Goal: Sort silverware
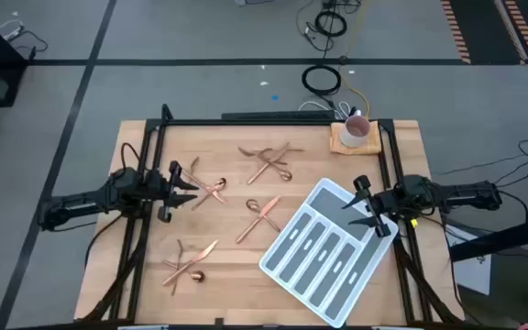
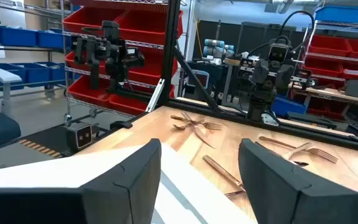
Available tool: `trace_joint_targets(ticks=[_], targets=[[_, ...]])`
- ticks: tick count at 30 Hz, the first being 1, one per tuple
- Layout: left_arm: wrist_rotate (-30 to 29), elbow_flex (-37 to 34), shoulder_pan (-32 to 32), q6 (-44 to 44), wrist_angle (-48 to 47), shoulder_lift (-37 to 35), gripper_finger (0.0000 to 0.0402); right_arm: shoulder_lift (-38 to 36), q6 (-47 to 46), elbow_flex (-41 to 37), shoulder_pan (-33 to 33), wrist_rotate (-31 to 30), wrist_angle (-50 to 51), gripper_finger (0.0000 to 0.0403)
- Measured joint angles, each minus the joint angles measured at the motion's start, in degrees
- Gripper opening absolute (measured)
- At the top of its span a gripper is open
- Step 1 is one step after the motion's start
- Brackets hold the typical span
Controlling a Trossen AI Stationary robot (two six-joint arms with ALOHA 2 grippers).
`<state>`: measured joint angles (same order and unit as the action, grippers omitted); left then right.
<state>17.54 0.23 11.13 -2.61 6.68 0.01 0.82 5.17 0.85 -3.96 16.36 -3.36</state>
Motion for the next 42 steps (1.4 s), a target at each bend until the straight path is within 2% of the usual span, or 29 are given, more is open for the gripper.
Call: trace_joint_targets(ticks=[42], targets=[[0.0,0.0,-0.02,0.0,-0.02,0.01,0.0116,-0.01,-1.26,-0.08,-0.01,0.17,-0.94,0.0201]])
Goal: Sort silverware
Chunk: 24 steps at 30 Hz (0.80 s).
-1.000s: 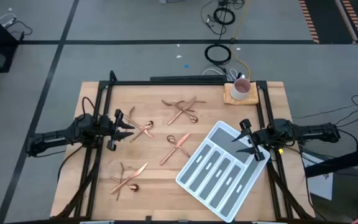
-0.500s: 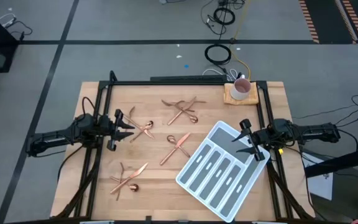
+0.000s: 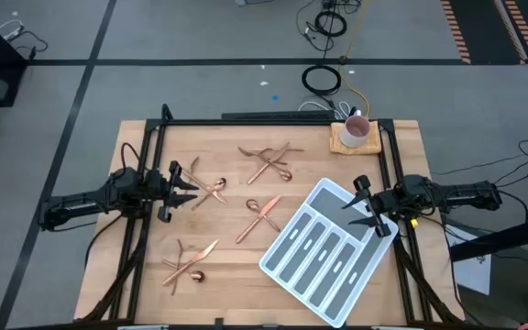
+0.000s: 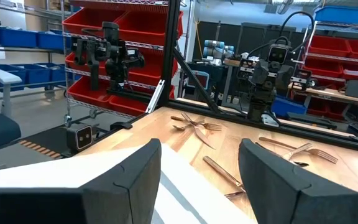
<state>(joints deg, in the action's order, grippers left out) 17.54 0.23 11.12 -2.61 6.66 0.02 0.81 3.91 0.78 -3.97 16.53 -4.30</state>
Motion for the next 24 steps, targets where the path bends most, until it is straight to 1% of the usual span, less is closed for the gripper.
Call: trace_joint_targets(ticks=[2,7,11,17,19,21,24], targets=[[0.0,0.0,0.02,0.0,0.02,-0.01,0.0116,0.01,-3.88,0.0,-0.06,0.36,-1.6,0.0201],[0.0,0.01,0.01,0.0,0.01,0.0,0.0116,0.01,-20.64,0.0,-0.04,0.25,-3.04,0.0201],[0.0,0.0,0.0,0.0,0.02,-0.01,0.0116,-0.01,-24.99,0.02,-0.04,-2.44,-7.83,0.0201],[-0.07,0.0,0.02,0.39,0.06,0.03,0.0116,0.01,-32.81,0.02,-0.04,-12.49,-11.95,0.0201],[-1.58,0.0,0.02,3.07,0.32,0.03,0.0116,0.01,-35.5,0.02,-0.04,-16.25,-12.24,0.0201],[-2.13,0.01,0.02,4.63,0.62,0.05,0.0116,0.01,-36.23,0.02,-0.04,-19.74,-12.13,0.0201],[-2.14,0.02,0.02,2.92,0.6,0.05,0.0116,0.01,-37.7,0.02,-0.04,-25.37,-12.21,0.0201]])
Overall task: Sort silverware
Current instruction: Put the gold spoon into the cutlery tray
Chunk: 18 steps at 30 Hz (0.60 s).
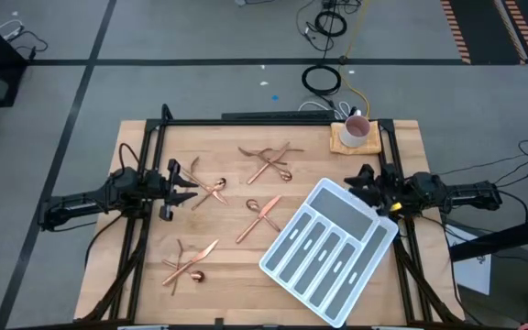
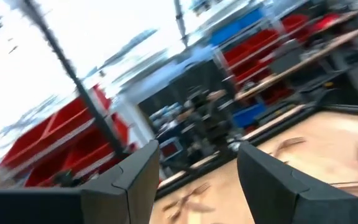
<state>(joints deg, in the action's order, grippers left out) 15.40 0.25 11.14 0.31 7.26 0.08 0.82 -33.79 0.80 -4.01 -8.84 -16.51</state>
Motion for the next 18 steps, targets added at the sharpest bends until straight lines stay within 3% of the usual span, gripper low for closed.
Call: trace_joint_targets(ticks=[7,10,18], targets=[[0.3,-0.01,-0.02,-12.97,3.99,0.0,0.0116,0.0,-1.45,0.0,0.0,-14.53,0.45,0.0201],[-2.23,-0.02,0.0,-13.28,8.43,0.2,0.0116,0.0,0.05,0.0,0.0,-20.3,1.88,0.0201],[-2.21,-0.02,-0.02,-20.81,11.14,0.24,0.0116,-0.01,0.46,0.04,0.02,-22.71,4.68,0.0201]])
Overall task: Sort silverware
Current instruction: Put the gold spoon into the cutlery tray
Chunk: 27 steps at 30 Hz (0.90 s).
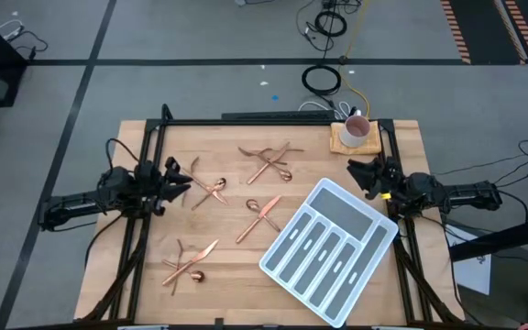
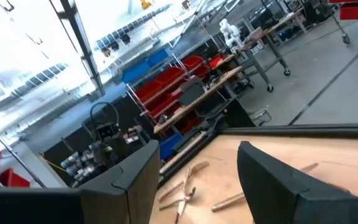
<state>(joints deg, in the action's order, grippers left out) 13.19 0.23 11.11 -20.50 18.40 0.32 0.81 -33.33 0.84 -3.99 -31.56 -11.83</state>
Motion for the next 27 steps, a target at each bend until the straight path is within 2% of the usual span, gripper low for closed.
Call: trace_joint_targets(ticks=[3,5,6,8,12,16,22,25,27], targets=[[-2.52,0.02,0.0,-0.1,4.08,0.02,0.0116,0.03,-0.37,0.0,0.02,-0.12,0.11,0.0201],[-8.43,0.05,0.0,-1.52,6.94,0.02,0.0116,0.01,-0.66,0.0,0.02,0.06,-0.4,0.0201],[-12.03,0.33,0.0,-5.01,7.45,0.02,0.0116,0.01,-1.35,0.0,0.02,0.11,-0.79,0.0201],[-14.62,3.18,0.03,-10.48,4.61,0.2,0.0116,-0.01,-3.53,0.0,0.02,0.12,-0.87,0.0201],[-14.54,14.82,-0.47,-12.07,-5.94,4.05,0.0114,-0.01,-4.49,0.0,0.02,0.22,-0.86,0.0201],[-17.31,31.2,-0.89,-8.62,-21.39,15.26,0.0109,-0.01,-3.48,0.0,0.02,0.33,-0.96,0.0201],[-15.91,53.08,-1.29,-0.26,-46.36,37.71,0.0109,-0.01,-1.39,0.0,0.02,0.33,-0.97,0.0201],[-19.11,58.73,-1.26,0.2,-58.66,48.3,0.0109,-0.01,-0.34,0.0,0.02,0.33,-0.96,0.0201],[-20.18,59.28,-1.07,1.53,-62.27,54.36,0.011,-0.01,0.7,0.0,0.02,0.32,-0.69,0.0201]])
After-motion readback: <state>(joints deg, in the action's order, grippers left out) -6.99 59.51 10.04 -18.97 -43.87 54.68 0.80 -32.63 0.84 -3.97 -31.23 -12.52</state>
